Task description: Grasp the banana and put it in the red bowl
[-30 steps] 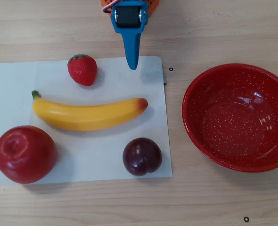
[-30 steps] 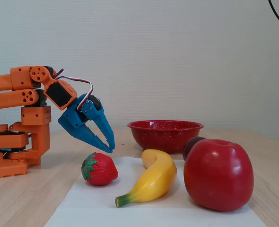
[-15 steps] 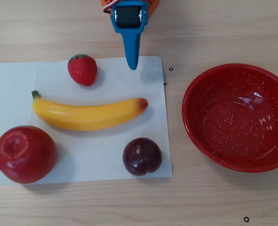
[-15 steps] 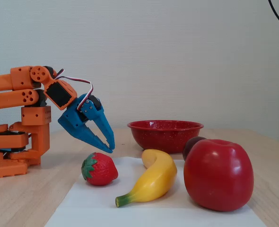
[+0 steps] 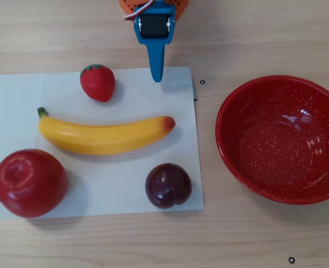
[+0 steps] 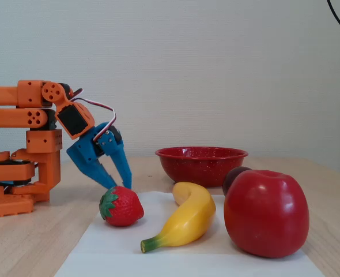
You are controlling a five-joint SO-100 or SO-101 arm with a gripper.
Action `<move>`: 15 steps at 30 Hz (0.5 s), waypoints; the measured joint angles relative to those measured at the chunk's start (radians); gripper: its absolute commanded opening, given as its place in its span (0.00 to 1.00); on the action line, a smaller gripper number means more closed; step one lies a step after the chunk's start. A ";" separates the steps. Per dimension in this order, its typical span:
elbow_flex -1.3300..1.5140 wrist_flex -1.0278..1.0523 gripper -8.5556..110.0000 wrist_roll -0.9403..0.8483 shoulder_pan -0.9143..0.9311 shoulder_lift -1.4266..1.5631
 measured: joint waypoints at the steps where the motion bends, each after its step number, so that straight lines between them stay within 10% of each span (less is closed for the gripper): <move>1: -0.028 0.000 0.08 0.000 -0.003 -0.037; 15: -0.657 0.284 0.08 0.095 -0.091 -0.514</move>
